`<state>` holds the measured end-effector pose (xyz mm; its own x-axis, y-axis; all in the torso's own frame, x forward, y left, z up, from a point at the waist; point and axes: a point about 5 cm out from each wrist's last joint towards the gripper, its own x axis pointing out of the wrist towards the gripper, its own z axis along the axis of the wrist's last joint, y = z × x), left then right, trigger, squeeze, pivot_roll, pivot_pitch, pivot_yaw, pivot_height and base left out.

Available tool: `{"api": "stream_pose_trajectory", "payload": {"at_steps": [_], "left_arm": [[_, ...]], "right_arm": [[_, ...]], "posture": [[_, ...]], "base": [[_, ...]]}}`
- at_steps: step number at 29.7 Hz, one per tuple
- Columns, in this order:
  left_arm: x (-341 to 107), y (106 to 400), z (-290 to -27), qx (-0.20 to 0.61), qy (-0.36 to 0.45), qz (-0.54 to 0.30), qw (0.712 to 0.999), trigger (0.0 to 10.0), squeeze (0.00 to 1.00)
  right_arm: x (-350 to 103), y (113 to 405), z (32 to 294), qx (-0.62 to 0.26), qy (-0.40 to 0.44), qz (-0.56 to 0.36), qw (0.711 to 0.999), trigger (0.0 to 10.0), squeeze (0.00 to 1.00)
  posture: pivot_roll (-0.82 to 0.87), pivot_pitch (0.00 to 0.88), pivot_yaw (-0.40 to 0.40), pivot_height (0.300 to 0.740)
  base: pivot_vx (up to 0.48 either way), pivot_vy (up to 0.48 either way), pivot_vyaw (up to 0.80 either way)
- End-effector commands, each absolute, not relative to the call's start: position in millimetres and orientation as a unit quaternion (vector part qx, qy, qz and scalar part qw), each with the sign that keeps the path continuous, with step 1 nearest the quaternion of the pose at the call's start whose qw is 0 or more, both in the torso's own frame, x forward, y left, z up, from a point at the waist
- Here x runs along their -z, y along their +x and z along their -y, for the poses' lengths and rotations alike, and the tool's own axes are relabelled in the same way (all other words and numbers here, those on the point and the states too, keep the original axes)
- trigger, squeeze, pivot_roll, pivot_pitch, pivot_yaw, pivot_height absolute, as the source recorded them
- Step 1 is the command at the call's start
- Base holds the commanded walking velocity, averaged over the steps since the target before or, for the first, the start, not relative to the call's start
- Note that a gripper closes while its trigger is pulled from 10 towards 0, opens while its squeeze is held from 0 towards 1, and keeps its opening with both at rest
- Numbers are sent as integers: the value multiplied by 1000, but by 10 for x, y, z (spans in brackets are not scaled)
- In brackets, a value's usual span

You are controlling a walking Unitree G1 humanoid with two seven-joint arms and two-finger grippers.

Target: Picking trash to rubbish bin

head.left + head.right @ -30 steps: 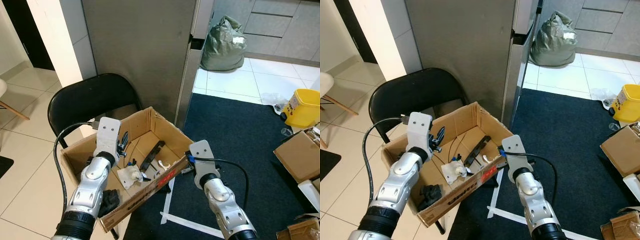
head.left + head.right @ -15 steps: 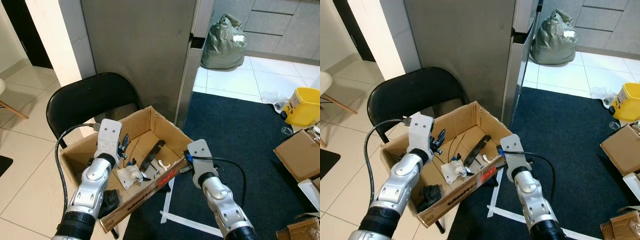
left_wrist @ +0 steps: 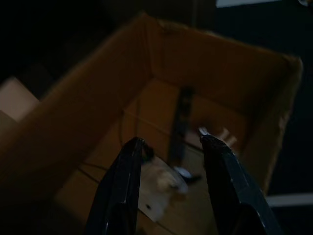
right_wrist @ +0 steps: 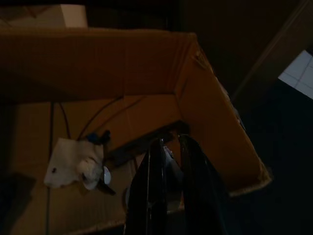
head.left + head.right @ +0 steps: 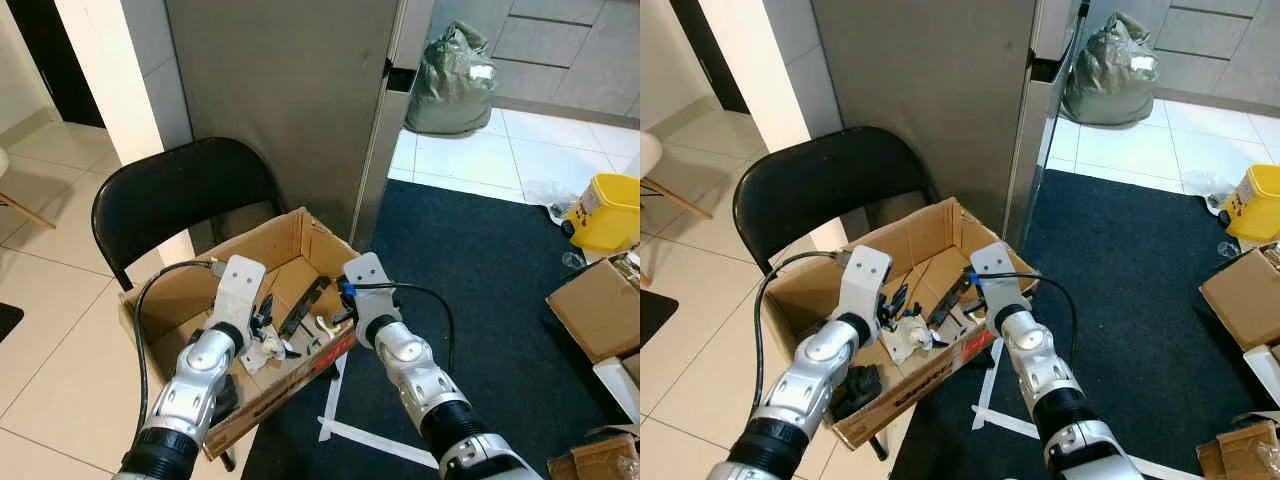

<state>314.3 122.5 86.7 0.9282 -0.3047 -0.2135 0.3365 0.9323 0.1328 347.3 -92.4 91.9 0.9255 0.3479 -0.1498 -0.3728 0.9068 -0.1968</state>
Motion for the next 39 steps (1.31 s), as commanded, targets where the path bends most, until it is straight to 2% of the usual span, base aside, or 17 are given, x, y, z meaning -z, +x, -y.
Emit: {"api": "stream_pose_trajectory", "payload": {"at_steps": [1,5,16,23,38,39], "left_arm": [[-807,3092,-1233,173,92,-110,975,10000,0],[-772,3022,-1264,172,93,-115,974,10000,0],[-757,2925,-1314,163,97,-120,974,10000,0],[-713,2814,-1245,207,92,-141,964,10000,0],[-731,2761,-1261,215,105,-143,960,10000,0],[-736,2763,-1262,216,105,-143,960,10000,0]], "right_arm": [[-914,3479,857,-198,-100,-57,973,10000,0],[-921,3501,730,-210,-65,-59,974,10000,0],[-917,3480,545,-239,-42,-57,968,10000,0],[-953,3481,384,-260,-29,-53,964,10000,0],[-1009,3477,276,-272,-4,-38,962,10000,0],[-1004,3476,280,-272,0,-40,962,10000,612]], "posture": [[4,187,-25,740],[23,210,-30,740],[39,227,-32,740],[49,226,-32,740],[63,215,-28,740],[64,214,-26,740]], "base": [[0,0,0],[0,0,0],[0,0,0],[0,0,0],[0,0,0],[0,0,0]]}}
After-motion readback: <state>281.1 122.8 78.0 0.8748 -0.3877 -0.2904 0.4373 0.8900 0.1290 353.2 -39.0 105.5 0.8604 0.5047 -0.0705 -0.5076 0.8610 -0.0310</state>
